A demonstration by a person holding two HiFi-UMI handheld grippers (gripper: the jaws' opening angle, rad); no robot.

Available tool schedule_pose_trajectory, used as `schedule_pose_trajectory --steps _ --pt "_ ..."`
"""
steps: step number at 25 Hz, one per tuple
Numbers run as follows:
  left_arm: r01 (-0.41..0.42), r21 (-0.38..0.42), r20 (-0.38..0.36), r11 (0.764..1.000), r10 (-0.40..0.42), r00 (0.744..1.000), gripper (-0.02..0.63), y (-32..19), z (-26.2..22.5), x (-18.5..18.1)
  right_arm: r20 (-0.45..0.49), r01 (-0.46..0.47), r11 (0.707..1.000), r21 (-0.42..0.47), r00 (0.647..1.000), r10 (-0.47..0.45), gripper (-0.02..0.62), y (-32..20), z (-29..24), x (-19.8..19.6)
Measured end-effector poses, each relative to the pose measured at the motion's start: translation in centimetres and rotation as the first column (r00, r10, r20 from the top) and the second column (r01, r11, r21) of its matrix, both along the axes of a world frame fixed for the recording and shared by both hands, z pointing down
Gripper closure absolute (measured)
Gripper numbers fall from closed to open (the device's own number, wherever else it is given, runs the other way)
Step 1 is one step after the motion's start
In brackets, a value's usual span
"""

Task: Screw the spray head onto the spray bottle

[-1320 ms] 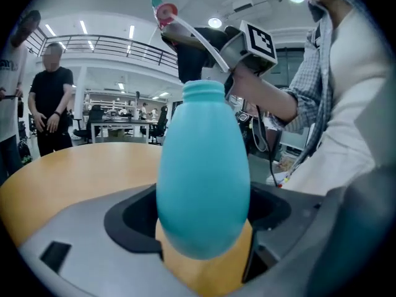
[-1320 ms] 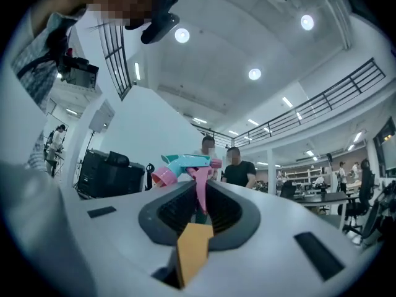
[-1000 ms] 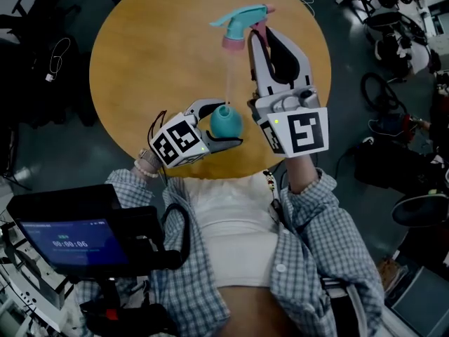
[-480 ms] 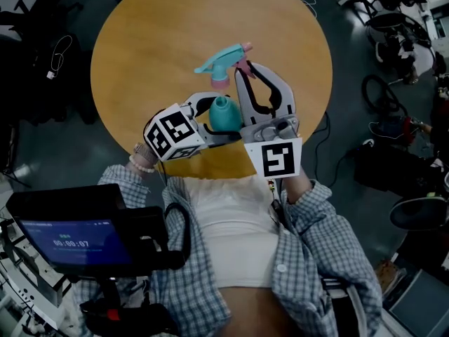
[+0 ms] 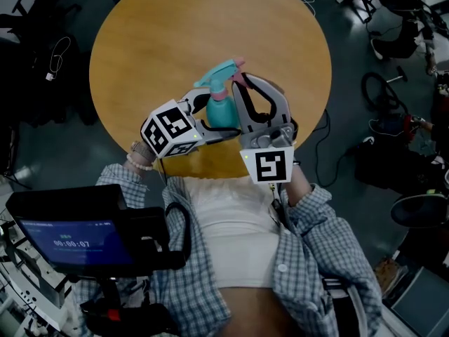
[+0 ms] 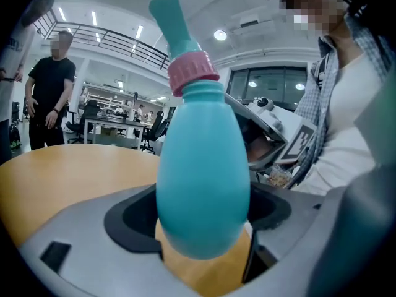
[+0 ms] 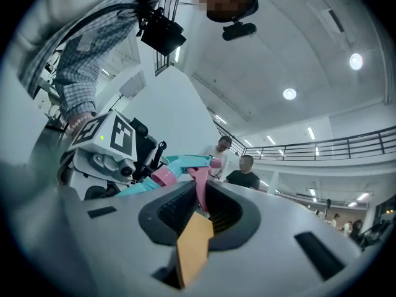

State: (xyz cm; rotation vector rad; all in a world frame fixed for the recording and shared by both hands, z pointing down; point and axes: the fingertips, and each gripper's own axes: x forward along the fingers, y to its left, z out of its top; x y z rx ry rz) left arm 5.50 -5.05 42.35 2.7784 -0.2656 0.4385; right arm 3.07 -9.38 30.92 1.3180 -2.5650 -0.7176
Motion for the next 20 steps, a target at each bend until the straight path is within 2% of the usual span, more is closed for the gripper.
schedule_pose_trajectory --steps 8,15,18,20 --pt "0.006 -0.024 -0.018 1.0 -0.007 1.0 0.187 -0.1 0.1 -0.1 -0.037 0.008 1.0 0.02 0.999 -0.007 0.557 0.6 0.3 -0.2" --pt "0.022 -0.039 -0.026 0.999 -0.023 0.999 0.187 -0.1 0.4 -0.2 -0.144 -0.006 0.995 0.097 0.989 0.02 0.557 1.2 0.4 0.6" --pt "0.062 -0.008 -0.041 0.998 -0.062 0.997 0.187 -0.7 0.0 -0.2 -0.117 -0.041 0.996 0.078 0.992 0.049 0.555 1.0 0.2 1.5" --pt "0.084 -0.001 -0.069 0.996 -0.084 0.994 0.189 -0.9 -0.3 -0.1 -0.059 -0.079 0.996 0.034 0.995 0.081 0.555 0.8 0.2 2.1"
